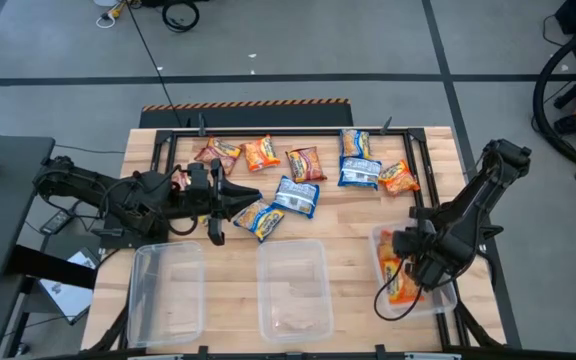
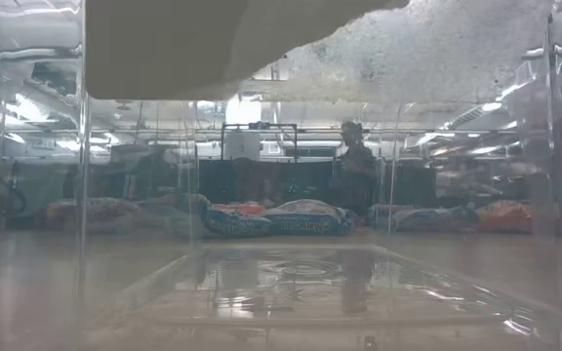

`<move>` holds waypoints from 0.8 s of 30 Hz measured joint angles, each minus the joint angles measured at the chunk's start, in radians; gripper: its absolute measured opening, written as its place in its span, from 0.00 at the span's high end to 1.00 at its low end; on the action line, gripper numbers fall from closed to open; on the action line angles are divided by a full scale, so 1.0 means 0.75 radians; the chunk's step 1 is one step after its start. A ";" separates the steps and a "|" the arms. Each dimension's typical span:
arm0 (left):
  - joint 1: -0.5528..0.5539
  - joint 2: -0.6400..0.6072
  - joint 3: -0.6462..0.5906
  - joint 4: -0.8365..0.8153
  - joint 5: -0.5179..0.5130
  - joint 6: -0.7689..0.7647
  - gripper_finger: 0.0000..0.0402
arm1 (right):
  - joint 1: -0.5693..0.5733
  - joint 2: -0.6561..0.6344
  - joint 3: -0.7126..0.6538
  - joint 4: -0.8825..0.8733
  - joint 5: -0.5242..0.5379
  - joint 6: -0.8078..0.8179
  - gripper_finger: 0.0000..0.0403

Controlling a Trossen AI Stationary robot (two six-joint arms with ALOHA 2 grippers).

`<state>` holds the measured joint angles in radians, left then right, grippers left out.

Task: Sort Maruchan noodles
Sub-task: Adjust the orange noodle pack on the right transparent bin

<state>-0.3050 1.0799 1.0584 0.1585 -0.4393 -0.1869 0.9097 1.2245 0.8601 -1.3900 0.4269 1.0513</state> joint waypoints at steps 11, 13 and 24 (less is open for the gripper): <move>0.000 0.000 0.000 0.000 0.000 0.000 0.86 | 0.060 0.001 0.069 -0.072 -0.026 0.065 0.99; 0.000 0.000 0.000 0.000 0.000 0.000 0.86 | 0.078 0.001 0.103 -0.101 0.000 0.085 0.99; 0.000 0.000 0.000 0.001 0.000 -0.003 0.86 | 0.218 0.133 0.019 -0.178 0.315 0.290 0.99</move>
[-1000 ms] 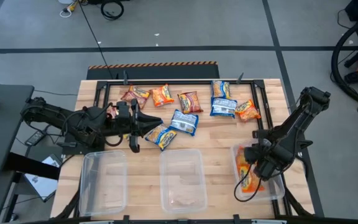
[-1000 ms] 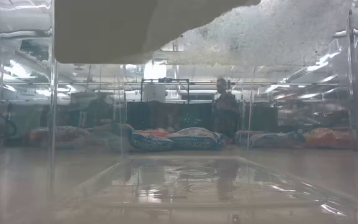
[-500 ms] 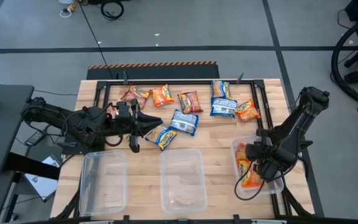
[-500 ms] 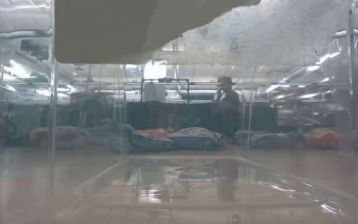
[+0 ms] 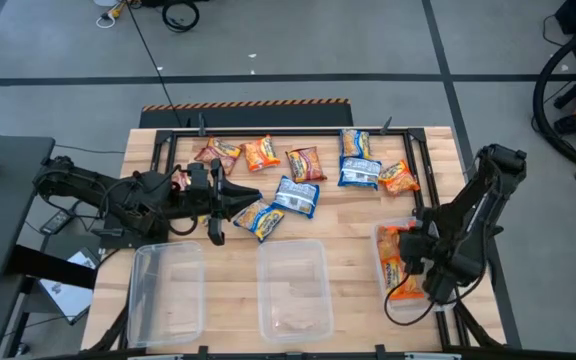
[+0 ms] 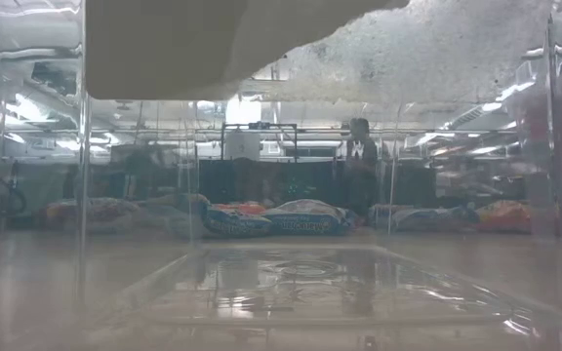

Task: Sort Maruchan noodles
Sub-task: Adjust the orange noodle pack on the right transparent bin

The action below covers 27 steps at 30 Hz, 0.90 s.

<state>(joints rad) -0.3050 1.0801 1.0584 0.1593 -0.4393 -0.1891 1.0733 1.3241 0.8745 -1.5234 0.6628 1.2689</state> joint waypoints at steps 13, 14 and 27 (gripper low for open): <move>0.000 0.000 0.000 0.014 0.000 -0.013 0.86 | 0.105 0.103 0.055 -0.037 -0.183 0.160 0.85; 0.000 0.000 0.000 0.014 0.000 -0.012 0.86 | 0.113 0.080 0.078 -0.039 -0.200 0.158 0.82; 0.000 0.000 0.000 0.013 0.000 0.003 0.86 | 0.064 -0.255 -0.021 0.717 -0.649 -0.434 0.66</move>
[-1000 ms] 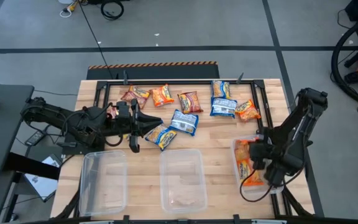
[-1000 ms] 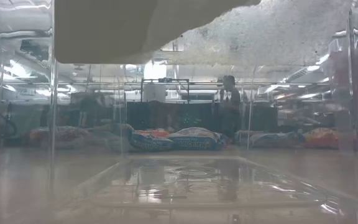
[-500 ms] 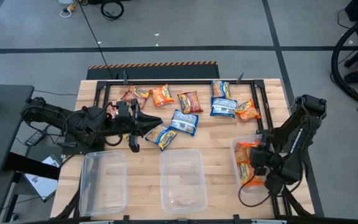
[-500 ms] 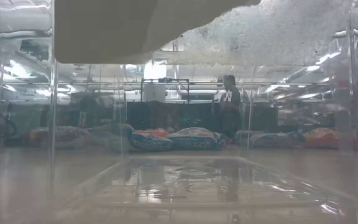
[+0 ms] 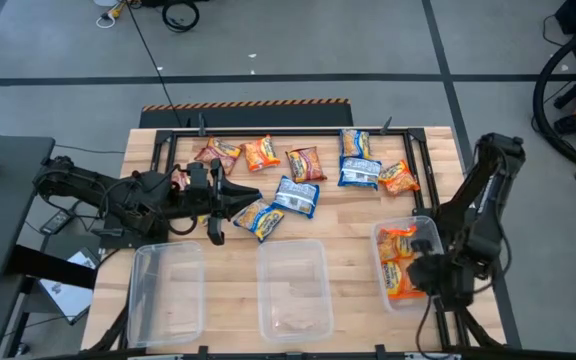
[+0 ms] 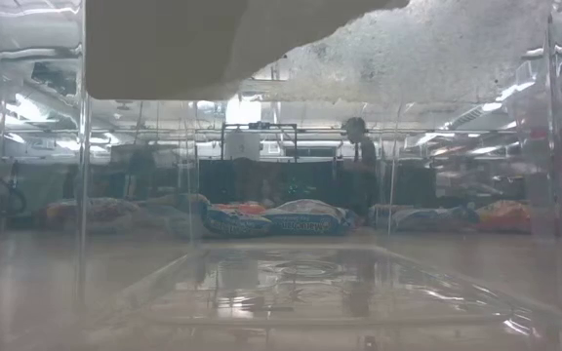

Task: Sort Maruchan noodles
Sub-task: Adjust the orange noodle pack on the right transparent bin

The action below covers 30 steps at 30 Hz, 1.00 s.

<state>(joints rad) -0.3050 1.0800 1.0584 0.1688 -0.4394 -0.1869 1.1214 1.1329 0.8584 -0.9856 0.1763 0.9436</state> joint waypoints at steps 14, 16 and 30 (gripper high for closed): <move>-0.002 0.000 0.000 0.000 0.000 -0.024 0.86 | -0.212 0.077 -0.247 0.426 -0.287 -0.655 0.63; -0.002 0.000 0.000 0.000 0.000 -0.029 0.86 | -0.218 0.078 -0.256 0.434 -0.306 -0.737 0.61; 0.000 0.000 0.001 0.000 0.000 -0.042 0.86 | -0.359 0.080 -0.275 0.416 -0.357 -0.969 0.58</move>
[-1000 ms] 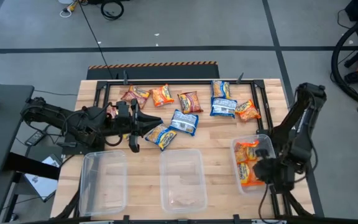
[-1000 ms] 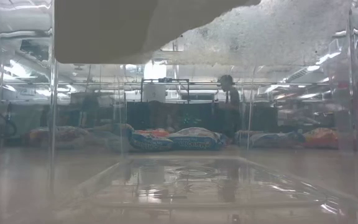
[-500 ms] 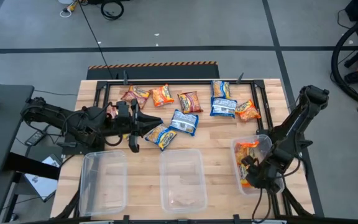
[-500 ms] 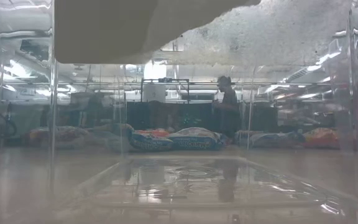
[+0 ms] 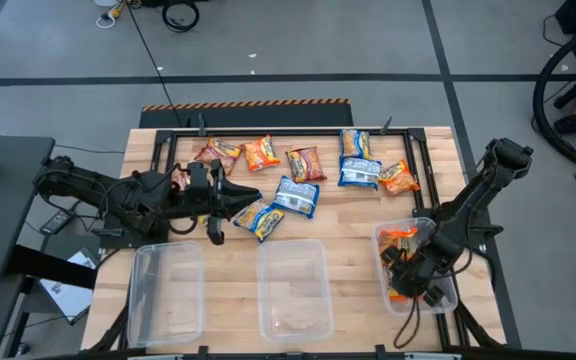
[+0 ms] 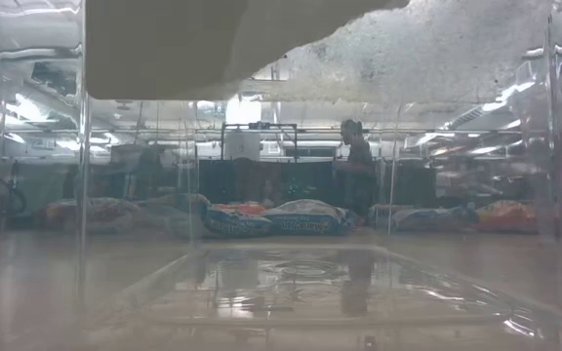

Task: Sort Maruchan noodles
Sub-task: Adjust the orange noodle pack on the right transparent bin

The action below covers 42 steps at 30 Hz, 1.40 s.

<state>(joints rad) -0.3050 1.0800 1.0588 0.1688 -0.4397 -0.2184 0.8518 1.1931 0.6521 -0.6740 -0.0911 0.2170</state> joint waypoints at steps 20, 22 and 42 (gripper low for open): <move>0.000 0.000 0.001 -0.001 0.000 0.003 0.86 | 0.031 0.000 -0.160 0.164 0.007 -0.108 0.95; 0.000 0.000 0.001 -0.001 0.000 0.003 0.86 | 0.029 0.001 -0.109 0.132 -0.004 -0.104 0.98; 0.000 0.000 0.001 -0.001 0.000 0.001 0.86 | -0.270 -0.233 0.105 -0.043 -0.502 -0.244 0.99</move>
<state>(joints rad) -0.3050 1.0801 1.0592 0.1680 -0.4397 -0.2173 0.6496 1.0180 0.7312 -0.7060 -0.4676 0.0338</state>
